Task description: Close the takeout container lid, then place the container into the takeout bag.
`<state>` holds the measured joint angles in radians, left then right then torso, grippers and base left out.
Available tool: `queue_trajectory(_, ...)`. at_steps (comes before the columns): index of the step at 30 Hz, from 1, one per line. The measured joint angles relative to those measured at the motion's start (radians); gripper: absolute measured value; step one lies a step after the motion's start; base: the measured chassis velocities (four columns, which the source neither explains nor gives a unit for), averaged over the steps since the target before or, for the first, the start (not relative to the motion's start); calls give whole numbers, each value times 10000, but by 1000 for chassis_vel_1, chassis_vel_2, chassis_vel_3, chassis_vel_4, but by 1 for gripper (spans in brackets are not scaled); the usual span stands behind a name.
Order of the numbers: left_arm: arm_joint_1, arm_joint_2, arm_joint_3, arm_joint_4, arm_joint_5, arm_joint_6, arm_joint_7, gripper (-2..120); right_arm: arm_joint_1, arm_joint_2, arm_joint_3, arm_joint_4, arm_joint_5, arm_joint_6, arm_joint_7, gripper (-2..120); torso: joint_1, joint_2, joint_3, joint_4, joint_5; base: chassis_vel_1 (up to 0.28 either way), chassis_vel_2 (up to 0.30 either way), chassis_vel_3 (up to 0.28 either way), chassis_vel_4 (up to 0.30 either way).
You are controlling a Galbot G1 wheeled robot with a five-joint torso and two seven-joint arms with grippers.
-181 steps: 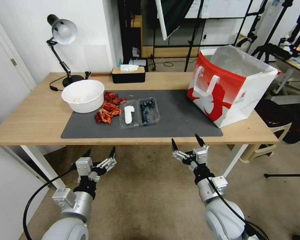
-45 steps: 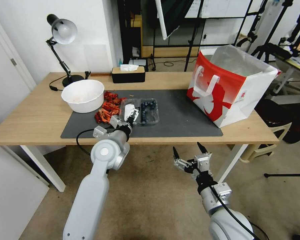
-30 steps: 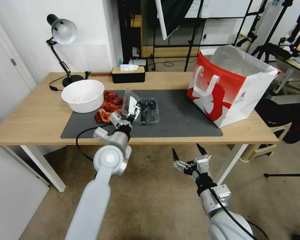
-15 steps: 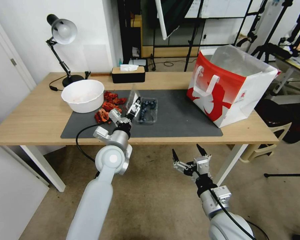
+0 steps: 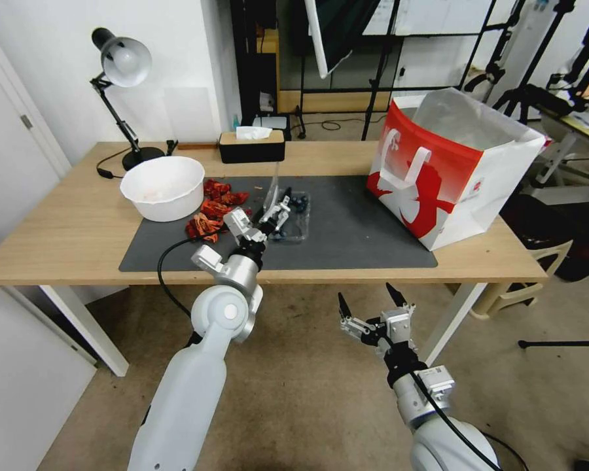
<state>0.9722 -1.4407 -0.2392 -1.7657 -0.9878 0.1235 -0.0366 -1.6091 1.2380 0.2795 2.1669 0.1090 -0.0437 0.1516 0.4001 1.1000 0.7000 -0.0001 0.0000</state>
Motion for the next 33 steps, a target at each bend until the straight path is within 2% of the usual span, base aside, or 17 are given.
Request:
queue_trajectory(3,-235,89,220,365,-37,163,162,100,-18,12,-3,-1,-4,19,-15,100,0,0,0,0,0,0,0,0,0)
queue_trajectory(9,-461,43,372,579,-588,383,141,100,-12,42,0,-5,-4,33,-38,100,1,0,0,0,0,0,0,0,0)
queue_trajectory(11,-519,-22,372,581,-1280,565,54,100,-19,70,2,-8,-4,38,-45,100,0,-1,0,0,1,0,0,0,0)
queue_trajectory(17,-607,-64,384,611,-2124,825,-270,98,-32,80,33,-9,-4,60,-51,100,0,0,0,1,0,0,0,0,0)
queue_trajectory(20,-660,-79,388,661,-2314,922,-444,91,-33,81,44,-17,-1,70,-52,100,0,0,0,0,0,0,0,0,0)
queue_trajectory(23,-773,-84,411,775,-2459,1026,-798,76,-29,96,51,-50,8,90,-53,100,-2,0,0,0,0,0,0,0,0)
queue_trajectory(24,-773,-84,411,775,-2459,1026,-798,76,-29,96,51,-50,8,90,-53,100,-2,0,0,0,0,0,0,0,0)
queue_trajectory(26,-817,-80,425,836,-2459,1087,-998,65,-1,109,51,-53,23,93,-63,100,-2,0,0,1,0,0,0,0,0)
queue_trajectory(28,-825,-72,433,844,-2445,1136,-1087,62,21,112,48,-53,33,93,-70,100,-2,0,0,0,0,0,0,0,0)
queue_trajectory(31,-832,-41,466,855,-2331,1255,-1367,47,115,131,33,-53,52,72,-94,100,-2,0,0,1,0,0,0,0,0)
queue_trajectory(33,-832,-30,474,859,-2272,1296,-1440,43,140,138,27,-53,55,63,-99,100,-2,0,0,0,0,0,0,0,0)
